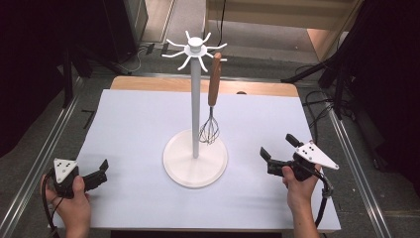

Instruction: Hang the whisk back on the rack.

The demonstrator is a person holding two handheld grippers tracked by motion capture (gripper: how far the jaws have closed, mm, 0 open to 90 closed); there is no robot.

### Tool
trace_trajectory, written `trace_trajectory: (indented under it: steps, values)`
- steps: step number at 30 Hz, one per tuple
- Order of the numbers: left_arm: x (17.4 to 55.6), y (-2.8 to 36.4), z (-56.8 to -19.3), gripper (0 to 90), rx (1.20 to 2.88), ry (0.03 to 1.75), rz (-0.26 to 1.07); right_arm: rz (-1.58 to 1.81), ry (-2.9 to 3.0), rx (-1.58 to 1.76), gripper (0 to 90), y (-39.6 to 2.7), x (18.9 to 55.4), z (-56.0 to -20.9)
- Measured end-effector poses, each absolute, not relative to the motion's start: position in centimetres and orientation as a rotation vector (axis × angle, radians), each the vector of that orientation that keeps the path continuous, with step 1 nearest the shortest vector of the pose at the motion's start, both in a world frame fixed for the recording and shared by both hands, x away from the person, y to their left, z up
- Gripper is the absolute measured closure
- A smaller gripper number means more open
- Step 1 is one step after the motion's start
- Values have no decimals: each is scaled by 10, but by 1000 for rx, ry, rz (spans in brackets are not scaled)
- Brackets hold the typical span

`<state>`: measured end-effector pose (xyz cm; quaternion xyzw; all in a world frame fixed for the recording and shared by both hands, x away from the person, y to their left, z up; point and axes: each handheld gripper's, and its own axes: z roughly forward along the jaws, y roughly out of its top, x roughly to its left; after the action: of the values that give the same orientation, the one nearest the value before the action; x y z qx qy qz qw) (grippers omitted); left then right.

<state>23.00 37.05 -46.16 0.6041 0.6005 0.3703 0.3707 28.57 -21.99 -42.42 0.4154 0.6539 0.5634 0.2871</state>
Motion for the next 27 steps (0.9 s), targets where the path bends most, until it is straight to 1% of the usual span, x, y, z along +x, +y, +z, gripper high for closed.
trace_trajectory:
  steps: [11, 27]
  values:
    - [230, 371, -462, 1, 1546, 1543, 951, 1440, 1738, 1183, 0, -246, 278, -445]
    - [230, 370, -461, 1, 1555, 1545, 952, 1387, 1681, 1289, 0, -287, 263, -463]
